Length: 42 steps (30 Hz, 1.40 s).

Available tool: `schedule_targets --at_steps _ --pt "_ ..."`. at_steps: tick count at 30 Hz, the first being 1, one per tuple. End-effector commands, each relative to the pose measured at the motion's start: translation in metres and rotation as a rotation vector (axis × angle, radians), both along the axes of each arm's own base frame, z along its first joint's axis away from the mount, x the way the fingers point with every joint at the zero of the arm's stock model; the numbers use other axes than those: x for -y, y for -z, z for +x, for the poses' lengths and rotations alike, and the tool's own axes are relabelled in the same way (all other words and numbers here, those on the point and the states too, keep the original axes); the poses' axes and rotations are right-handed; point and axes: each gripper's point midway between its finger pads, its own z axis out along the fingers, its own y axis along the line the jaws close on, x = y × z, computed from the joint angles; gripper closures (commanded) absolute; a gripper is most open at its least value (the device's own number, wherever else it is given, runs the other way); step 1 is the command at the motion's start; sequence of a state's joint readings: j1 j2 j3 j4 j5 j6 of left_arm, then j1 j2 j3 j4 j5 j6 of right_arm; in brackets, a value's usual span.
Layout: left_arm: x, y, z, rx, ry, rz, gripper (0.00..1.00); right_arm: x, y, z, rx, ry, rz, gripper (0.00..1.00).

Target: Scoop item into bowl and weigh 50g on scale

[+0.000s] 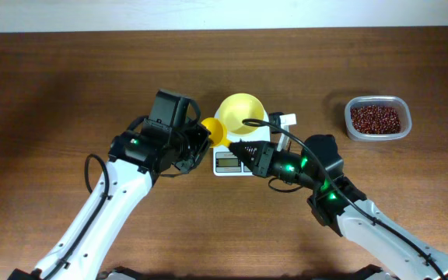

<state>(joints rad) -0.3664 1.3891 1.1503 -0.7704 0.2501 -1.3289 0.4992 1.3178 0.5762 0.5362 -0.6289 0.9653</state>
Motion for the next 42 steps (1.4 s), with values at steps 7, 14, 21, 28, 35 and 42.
schedule_targets --at_steps 7,14,21,28,35,42 --pt "0.0 -0.007 0.002 0.024 0.001 0.007 0.47 -0.004 -0.006 0.0 0.027 -0.013 0.001 0.96" --pt "-0.009 -0.004 0.005 0.035 -0.03 0.056 0.43 0.008 0.011 0.015 0.056 0.085 -0.099 0.96" --pt "-0.016 -0.003 0.008 0.049 -0.054 0.09 0.39 0.041 0.008 0.04 0.244 0.141 -0.206 0.96" --pt "-0.028 -0.002 0.014 0.072 -0.096 0.151 0.09 0.128 -0.018 0.064 0.276 0.236 -0.149 0.96" --pt "-0.037 -0.002 0.017 0.089 -0.127 0.195 0.0 0.144 -0.026 0.054 0.166 0.201 -0.039 0.96" --pt "-0.038 -0.002 0.018 0.091 -0.129 0.201 0.01 0.146 -0.038 0.046 0.296 0.128 -0.056 0.96"
